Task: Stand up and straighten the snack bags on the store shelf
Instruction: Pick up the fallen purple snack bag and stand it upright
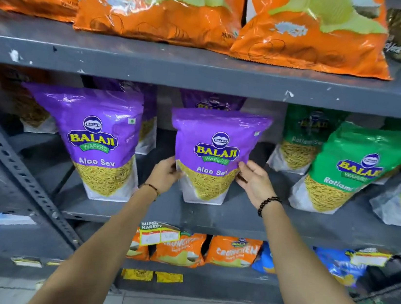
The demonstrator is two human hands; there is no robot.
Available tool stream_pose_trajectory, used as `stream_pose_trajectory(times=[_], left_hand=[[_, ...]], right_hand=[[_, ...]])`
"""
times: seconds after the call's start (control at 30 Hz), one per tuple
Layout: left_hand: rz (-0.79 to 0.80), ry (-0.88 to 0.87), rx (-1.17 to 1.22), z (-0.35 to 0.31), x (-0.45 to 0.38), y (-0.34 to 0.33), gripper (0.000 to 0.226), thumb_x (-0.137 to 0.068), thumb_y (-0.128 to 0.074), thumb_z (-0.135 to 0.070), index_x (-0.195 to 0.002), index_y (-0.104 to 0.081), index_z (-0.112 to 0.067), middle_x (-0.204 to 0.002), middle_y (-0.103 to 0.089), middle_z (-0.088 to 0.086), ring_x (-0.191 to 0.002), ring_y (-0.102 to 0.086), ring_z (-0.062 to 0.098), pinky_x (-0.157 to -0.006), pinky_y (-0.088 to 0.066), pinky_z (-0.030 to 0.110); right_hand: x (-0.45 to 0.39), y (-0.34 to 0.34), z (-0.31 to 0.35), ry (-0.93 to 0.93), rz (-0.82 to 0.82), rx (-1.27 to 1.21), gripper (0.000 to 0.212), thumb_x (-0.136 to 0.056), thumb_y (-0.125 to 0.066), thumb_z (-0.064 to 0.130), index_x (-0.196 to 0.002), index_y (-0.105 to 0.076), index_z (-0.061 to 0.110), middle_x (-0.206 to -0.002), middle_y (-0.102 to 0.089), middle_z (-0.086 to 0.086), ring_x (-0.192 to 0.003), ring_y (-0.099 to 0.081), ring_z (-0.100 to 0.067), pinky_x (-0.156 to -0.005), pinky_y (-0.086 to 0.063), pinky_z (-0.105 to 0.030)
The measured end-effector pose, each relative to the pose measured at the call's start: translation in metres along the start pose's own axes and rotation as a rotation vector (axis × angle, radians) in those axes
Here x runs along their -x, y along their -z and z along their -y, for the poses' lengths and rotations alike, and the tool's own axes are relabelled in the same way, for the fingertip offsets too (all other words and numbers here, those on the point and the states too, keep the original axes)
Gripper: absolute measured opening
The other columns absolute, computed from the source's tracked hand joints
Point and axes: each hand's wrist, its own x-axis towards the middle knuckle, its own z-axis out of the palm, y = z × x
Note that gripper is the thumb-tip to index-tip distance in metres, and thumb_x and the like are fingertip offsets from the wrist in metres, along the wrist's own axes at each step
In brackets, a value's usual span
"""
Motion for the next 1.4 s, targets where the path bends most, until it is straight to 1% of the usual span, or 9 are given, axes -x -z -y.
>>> stream_pose_trajectory(times=[0.1,0.17,0.23,0.37,0.53,0.67,0.83,1.0,1.4], left_hand=[[0.033,0.068,-0.006,0.018,0.01,-0.005,0.049,-0.069,-0.072,-0.012,-0.112,-0.054,0.003,-0.102,-0.062,0.009,-0.09,-0.063,0.011,-0.078,-0.05,0.018],[0.029,0.121,-0.058,0.028,0.021,-0.01,0.073,-0.053,-0.077,-0.032,-0.115,-0.054,-0.003,-0.11,-0.062,0.009,-0.103,-0.058,0.021,-0.09,-0.046,0.029],[0.046,0.177,-0.06,0.033,0.028,-0.02,0.074,-0.054,-0.083,-0.024,-0.119,-0.053,-0.006,-0.119,-0.061,0.011,-0.11,-0.054,0.021,-0.099,-0.041,0.034],[0.018,0.212,-0.112,0.04,0.03,-0.034,0.067,-0.066,-0.08,-0.021,-0.124,-0.049,-0.01,-0.131,-0.056,0.012,-0.124,-0.048,0.029,-0.112,-0.03,0.054],[-0.012,0.212,-0.078,0.038,0.037,-0.038,0.059,-0.079,-0.07,-0.011,-0.131,-0.043,-0.007,-0.136,-0.052,0.014,-0.128,-0.047,0.031,-0.111,-0.034,0.05],[-0.041,0.212,-0.165,0.042,0.045,-0.037,0.051,-0.08,-0.068,-0.021,-0.126,-0.049,-0.009,-0.128,-0.058,0.013,-0.123,-0.05,0.032,-0.112,-0.03,0.053],[-0.067,0.217,-0.154,0.042,0.054,-0.04,0.044,-0.082,-0.065,-0.024,-0.122,-0.052,-0.009,-0.126,-0.059,0.013,-0.12,-0.052,0.032,-0.11,-0.033,0.054],[-0.076,0.229,-0.165,0.037,0.057,-0.041,0.043,-0.084,-0.063,-0.024,-0.122,-0.051,-0.008,-0.128,-0.058,0.014,-0.12,-0.052,0.033,-0.109,-0.036,0.052],[-0.078,0.256,-0.161,0.032,0.058,-0.042,0.042,-0.084,-0.063,-0.025,-0.121,-0.051,-0.008,-0.128,-0.058,0.015,-0.119,-0.053,0.033,-0.107,-0.04,0.052]], right_hand=[[0.001,0.01,-0.014,-0.086,0.028,0.049,0.035,-0.089,-0.047,-0.003,-0.114,-0.056,0.019,-0.106,-0.064,0.005,-0.098,-0.057,-0.009,-0.087,-0.043,-0.027],[0.004,0.012,-0.026,-0.134,0.042,0.154,0.055,-0.081,-0.046,-0.018,-0.129,-0.046,0.008,-0.124,-0.057,-0.008,-0.11,-0.052,-0.017,-0.094,-0.043,-0.03],[0.004,0.011,-0.04,-0.163,0.044,0.276,0.065,-0.074,-0.048,-0.025,-0.133,-0.042,0.002,-0.135,-0.051,-0.012,-0.121,-0.047,-0.021,-0.106,-0.037,-0.036],[0.006,0.007,-0.057,-0.166,0.021,0.405,0.067,-0.071,-0.054,-0.02,-0.131,-0.047,0.011,-0.134,-0.054,-0.005,-0.132,-0.043,-0.024,-0.114,-0.031,-0.046],[0.021,0.003,-0.061,-0.15,0.001,0.43,0.066,-0.074,-0.055,-0.018,-0.133,-0.045,0.01,-0.134,-0.054,-0.007,-0.129,-0.045,-0.022,-0.113,-0.033,-0.043],[0.034,-0.001,-0.059,-0.141,-0.025,0.407,0.06,-0.075,-0.053,-0.02,-0.13,-0.046,0.003,-0.133,-0.054,-0.013,-0.121,-0.048,-0.019,-0.1,-0.039,-0.031],[0.041,-0.003,-0.059,-0.141,-0.035,0.437,0.058,-0.077,-0.056,-0.015,-0.13,-0.046,0.005,-0.136,-0.053,-0.012,-0.122,-0.048,-0.018,-0.11,-0.036,-0.038],[0.046,-0.009,-0.056,-0.123,-0.051,0.439,0.051,-0.083,-0.057,-0.008,-0.131,-0.046,0.006,-0.132,-0.055,-0.01,-0.114,-0.049,-0.014,-0.1,-0.037,-0.029],[0.046,-0.009,-0.06,-0.115,-0.06,0.478,0.056,-0.084,-0.058,-0.003,-0.136,-0.042,0.011,-0.14,-0.051,-0.008,-0.132,-0.044,-0.022,-0.111,-0.033,-0.039]])
